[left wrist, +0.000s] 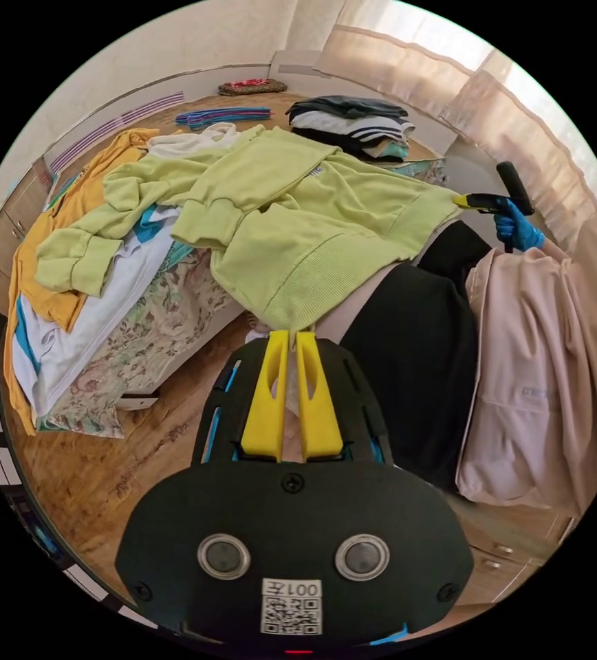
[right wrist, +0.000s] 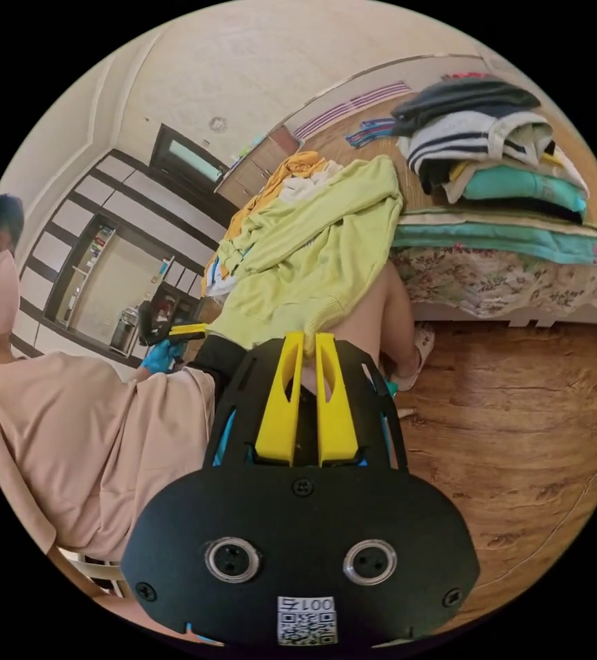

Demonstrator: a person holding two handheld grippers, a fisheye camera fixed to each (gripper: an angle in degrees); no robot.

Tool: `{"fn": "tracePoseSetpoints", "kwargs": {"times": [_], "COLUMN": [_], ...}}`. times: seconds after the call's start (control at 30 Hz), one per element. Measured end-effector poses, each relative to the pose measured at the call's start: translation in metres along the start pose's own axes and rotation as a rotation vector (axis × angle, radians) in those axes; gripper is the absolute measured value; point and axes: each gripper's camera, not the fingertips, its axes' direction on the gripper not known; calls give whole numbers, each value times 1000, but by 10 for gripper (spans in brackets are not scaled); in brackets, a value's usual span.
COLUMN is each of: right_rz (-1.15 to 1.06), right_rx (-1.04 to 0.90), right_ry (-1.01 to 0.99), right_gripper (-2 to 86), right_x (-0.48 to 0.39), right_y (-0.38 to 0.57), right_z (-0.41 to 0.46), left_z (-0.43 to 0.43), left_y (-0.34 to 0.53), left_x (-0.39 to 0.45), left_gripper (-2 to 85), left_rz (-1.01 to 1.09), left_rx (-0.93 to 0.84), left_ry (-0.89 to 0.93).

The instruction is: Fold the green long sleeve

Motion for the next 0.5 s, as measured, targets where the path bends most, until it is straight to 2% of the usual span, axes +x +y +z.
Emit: {"fn": "tracePoseSetpoints", "kwargs": {"times": [0.1,0.23,0.33,0.5], "right_rz": [-91,-202,-184,-78], "right_rx": [4,-37,-150,-213], "right_ry": [123,235,291,261], "right_gripper": [10,12,15,18], "right_x": [-25,-61,-62,-46], "right_y": [-16,-31,-23,-7], "right_z": [-14,-28,-11,34], "left_z": [-30,-97,-101,-55], "left_y": [1,-8,-11,-3], "left_x": [-15,-4,20,27], "left_gripper": [-13,-14,-15,-15], "left_rz": [-31,85,190,177], "left_rx": [34,83,-55,-198], "left_ry": [51,32,-67,35]}}
